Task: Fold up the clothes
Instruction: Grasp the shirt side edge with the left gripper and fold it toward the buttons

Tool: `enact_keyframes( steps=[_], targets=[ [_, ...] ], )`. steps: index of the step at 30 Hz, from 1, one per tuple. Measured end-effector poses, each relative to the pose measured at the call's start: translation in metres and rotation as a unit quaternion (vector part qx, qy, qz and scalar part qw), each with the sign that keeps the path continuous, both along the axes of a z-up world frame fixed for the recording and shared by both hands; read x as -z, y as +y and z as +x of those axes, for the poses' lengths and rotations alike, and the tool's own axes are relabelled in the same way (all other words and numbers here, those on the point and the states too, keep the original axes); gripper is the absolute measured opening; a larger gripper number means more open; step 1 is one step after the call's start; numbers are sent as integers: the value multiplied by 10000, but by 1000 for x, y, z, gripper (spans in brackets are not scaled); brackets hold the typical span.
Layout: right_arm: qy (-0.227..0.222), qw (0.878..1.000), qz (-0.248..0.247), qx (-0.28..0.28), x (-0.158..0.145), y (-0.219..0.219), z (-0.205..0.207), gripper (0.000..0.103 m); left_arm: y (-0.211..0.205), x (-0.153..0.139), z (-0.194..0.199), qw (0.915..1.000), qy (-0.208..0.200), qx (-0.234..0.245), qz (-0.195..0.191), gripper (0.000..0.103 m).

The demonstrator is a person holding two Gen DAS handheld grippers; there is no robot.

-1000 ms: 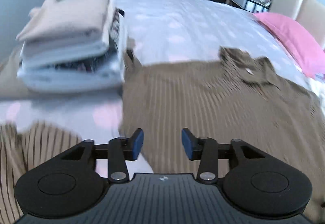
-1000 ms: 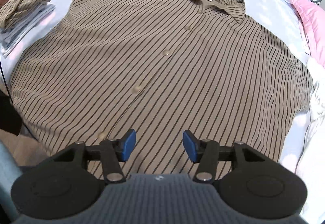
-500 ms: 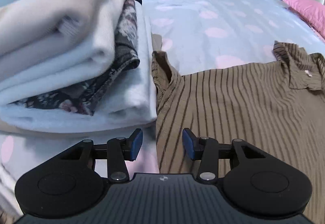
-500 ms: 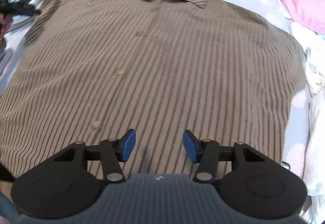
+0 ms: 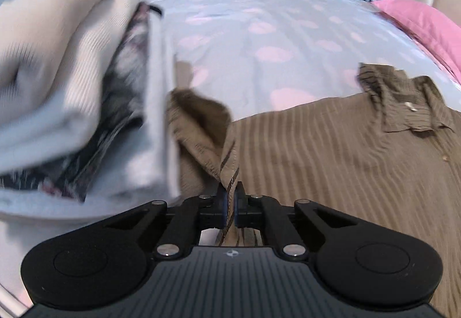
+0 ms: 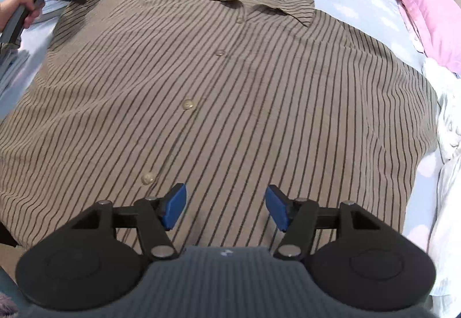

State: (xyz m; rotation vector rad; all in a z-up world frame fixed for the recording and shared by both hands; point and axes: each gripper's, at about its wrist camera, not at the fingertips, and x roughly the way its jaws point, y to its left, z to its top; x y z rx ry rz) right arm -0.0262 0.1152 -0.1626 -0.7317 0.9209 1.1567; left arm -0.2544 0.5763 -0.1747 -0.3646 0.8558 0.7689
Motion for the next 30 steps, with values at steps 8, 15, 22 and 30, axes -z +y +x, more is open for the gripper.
enact_keyframes(
  steps=[8, 15, 22, 30],
  targets=[
    [5, 9999, 116, -76, -9, -4, -7, 64, -26, -19, 67, 9977, 523, 398, 179, 2],
    [-72, 9998, 136, -135, -12, -7, -13, 64, -31, 13, 104, 9942, 975, 322, -329, 10],
    [-127, 9994, 207, -227, -17, -9, -18, 64, -38, -10, 77, 9962, 543, 476, -494, 39],
    [-128, 9992, 238, -309, -17, -11, -26, 64, -67, -20, 16, 9959, 207, 42, -878, 49]
  ],
)
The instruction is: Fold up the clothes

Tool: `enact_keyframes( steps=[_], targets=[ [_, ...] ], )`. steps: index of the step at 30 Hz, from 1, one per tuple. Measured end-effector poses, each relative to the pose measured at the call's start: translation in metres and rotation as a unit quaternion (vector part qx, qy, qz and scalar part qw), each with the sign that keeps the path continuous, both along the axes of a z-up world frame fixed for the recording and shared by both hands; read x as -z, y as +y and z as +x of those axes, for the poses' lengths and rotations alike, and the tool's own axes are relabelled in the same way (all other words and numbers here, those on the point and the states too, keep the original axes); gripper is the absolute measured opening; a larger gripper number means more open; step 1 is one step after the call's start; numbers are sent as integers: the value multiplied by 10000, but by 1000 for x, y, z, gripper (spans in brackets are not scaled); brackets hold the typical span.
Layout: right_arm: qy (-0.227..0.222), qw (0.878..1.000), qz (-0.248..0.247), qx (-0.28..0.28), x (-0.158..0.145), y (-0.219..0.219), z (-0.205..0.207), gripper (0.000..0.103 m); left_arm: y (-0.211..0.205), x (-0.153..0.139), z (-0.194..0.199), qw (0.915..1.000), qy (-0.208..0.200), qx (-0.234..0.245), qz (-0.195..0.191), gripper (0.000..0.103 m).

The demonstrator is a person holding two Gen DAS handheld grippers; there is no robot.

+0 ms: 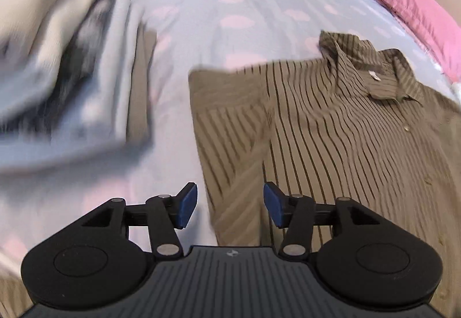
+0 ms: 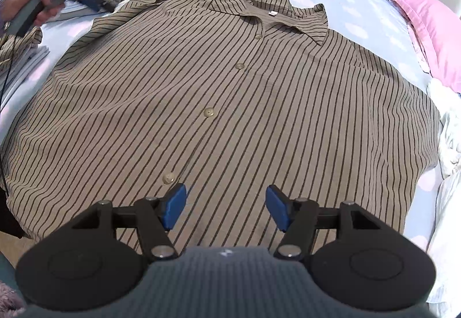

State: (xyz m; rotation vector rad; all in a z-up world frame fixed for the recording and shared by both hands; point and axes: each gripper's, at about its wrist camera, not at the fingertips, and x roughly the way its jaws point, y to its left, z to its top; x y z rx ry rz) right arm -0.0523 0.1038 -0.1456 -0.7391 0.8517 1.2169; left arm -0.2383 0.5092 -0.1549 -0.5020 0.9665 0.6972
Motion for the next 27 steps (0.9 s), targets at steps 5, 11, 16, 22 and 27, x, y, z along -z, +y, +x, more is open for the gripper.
enact_keyframes(
  steps=[5, 11, 16, 22, 27],
  targets=[
    [-29, 9999, 6, -97, 0, 2, -8, 64, -21, 13, -9, 9999, -150, 26, 76, 22],
    [-274, 9991, -73, -312, 2, 4, -20, 64, -54, 12, 4, 9922, 4, 833, 931, 9],
    [-303, 9983, -173, -476, 8, 4, -26, 64, -70, 29, 20, 9884, 466, 1239, 750, 9],
    [-328, 9981, -209, -478, 12, 2, -26, 64, -78, 38, 16, 9897, 631, 1210, 444, 15],
    [-326, 9987, -179, -337, 13, -1, -20, 64, -88, 26, -4, 9919, 628, 1065, 276, 21]
  ],
)
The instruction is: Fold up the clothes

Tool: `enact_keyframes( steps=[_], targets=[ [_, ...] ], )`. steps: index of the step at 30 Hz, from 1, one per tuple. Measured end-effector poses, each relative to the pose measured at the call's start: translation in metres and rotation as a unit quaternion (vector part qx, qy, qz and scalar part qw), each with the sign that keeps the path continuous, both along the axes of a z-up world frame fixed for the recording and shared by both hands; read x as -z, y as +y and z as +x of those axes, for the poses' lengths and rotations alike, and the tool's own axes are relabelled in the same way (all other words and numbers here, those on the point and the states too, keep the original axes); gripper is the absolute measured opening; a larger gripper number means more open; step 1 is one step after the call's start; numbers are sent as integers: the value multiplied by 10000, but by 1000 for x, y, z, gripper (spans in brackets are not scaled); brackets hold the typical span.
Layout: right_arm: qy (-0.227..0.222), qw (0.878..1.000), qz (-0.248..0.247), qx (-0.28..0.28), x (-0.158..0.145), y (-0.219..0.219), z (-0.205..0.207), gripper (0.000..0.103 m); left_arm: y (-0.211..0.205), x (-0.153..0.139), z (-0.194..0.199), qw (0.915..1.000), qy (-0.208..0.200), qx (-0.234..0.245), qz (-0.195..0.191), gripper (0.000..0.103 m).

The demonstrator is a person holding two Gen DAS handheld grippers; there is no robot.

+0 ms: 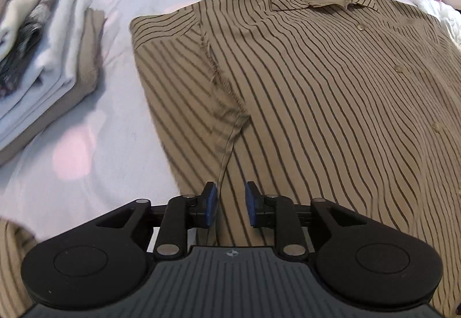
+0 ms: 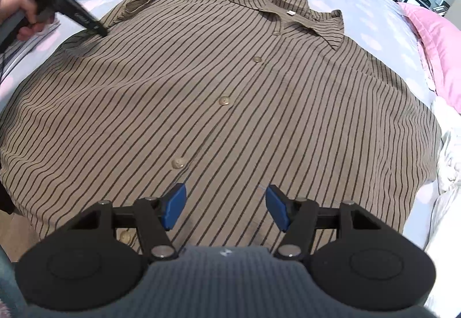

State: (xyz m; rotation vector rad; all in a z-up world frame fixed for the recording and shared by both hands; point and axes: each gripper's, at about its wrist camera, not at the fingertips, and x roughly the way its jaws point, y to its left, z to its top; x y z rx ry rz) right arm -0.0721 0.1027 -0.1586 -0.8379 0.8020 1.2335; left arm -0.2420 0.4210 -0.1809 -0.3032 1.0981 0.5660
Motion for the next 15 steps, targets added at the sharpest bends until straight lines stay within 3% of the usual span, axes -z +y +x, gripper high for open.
enact_keyframes(
  steps=[3, 6, 15],
  targets=[
    [74, 9998, 62, 175, 0, -3, 9, 64, -8, -10, -14, 9999, -51, -108, -53, 26],
    [299, 9979, 156, 550, -3, -6, 29, 64, -16, -26, -22, 9995, -41, -324, -22, 37],
    [730, 9727, 465, 2152, -26, -30, 153, 64, -35, -75, -43, 9950, -439, -892, 11, 49]
  ],
)
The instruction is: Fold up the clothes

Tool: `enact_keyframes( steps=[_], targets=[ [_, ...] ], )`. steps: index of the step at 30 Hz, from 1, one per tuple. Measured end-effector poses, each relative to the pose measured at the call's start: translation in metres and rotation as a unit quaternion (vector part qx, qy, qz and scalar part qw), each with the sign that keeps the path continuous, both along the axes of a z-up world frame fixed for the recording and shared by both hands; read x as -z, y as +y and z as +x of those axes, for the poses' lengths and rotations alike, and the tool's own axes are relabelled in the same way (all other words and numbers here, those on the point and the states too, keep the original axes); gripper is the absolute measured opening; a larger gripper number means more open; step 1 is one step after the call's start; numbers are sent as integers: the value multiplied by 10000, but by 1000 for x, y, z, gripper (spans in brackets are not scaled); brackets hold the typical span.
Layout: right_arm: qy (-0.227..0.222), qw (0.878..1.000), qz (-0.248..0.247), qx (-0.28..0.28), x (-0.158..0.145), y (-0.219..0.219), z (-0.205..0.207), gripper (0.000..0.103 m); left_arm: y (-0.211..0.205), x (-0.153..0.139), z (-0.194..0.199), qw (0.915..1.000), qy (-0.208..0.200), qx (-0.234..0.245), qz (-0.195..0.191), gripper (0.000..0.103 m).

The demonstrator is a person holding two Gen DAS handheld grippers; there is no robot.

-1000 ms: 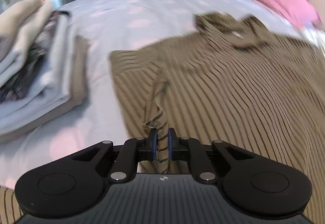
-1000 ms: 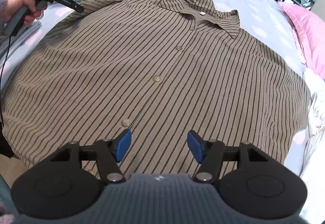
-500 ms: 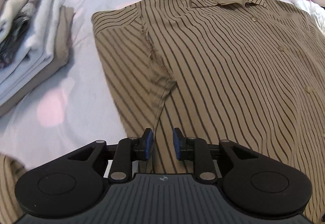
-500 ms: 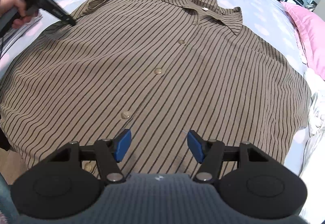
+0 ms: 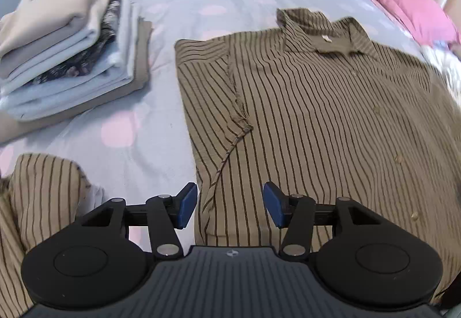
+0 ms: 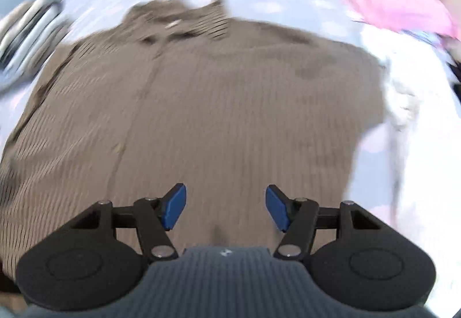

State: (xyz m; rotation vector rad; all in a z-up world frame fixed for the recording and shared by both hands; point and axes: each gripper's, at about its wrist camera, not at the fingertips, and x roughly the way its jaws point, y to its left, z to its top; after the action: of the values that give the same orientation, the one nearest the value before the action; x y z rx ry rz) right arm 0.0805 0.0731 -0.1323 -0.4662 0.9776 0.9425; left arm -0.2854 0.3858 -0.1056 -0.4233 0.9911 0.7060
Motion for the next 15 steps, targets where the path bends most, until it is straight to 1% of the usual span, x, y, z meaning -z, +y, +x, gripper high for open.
enact_keyframes(
  steps=[2, 5, 8, 10, 12, 15],
  targets=[
    [48, 9991, 139, 391, -4, -8, 35, 64, 3, 0, -3, 9999, -83, -136, -17, 50],
    [159, 9955, 360, 866, -8, -18, 87, 64, 14, 6, -3, 9992, -45, -402, 6, 50],
    [-42, 9925, 457, 1133, -13, -18, 135, 64, 29, 11, -3, 9969, -95, -770, -108, 50],
    [-201, 9905, 513, 1259, -16, -15, 165, 64, 37, 14, -1, 9957, -101, -907, -180, 50],
    [-303, 9870, 629, 1445, -16, -11, 196, 63, 42, 18, 4, 9950, 44, -993, -119, 50],
    [-223, 9816, 800, 1718, -8, -3, 239, 59, 48, 24, 14, 9949, 266, -976, 18, 50]
  ],
)
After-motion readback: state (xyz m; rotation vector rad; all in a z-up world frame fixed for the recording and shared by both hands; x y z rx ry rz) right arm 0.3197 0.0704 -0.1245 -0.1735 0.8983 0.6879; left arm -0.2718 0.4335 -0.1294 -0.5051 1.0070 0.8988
